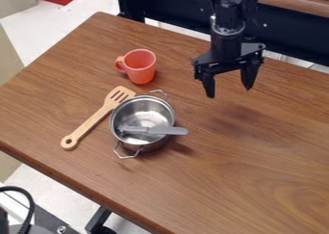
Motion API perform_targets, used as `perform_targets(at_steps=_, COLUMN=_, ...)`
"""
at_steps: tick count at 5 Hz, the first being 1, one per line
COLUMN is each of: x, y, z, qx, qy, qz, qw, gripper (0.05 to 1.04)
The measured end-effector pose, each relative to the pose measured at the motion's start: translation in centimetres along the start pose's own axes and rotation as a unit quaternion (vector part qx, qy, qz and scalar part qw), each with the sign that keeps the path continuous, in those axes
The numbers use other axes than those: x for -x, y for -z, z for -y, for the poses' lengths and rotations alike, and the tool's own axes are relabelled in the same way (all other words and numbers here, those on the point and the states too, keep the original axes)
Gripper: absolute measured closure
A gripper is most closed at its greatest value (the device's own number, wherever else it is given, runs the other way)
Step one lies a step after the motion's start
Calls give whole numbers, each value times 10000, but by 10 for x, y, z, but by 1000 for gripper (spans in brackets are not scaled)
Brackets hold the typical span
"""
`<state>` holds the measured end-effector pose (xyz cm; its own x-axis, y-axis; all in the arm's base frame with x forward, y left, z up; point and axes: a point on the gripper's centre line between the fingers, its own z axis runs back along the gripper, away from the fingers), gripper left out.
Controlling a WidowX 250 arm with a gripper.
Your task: Move the knife to the right of the silver pot
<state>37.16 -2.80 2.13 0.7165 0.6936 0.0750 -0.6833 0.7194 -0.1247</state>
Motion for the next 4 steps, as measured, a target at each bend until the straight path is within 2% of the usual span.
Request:
perform_targets(at_steps=1, x=4, y=12, z=-6, qx=-139, qy=7, qz=-142, qw=9998, gripper=83)
perform_targets(at_steps=2, x=3, y=13, z=-15, qx=-153, qy=323, qz=-365, qw=9987, gripper=83)
perform_targets(at_steps=3, x=-18, y=2, z=-26, qx=-64, qy=840, qz=-471, qw=9953, gripper=83)
perform_targets(at_steps=4, x=-25, y=1, z=-48, qx=-146, qy=615, qz=-554, qw=9965, gripper=83)
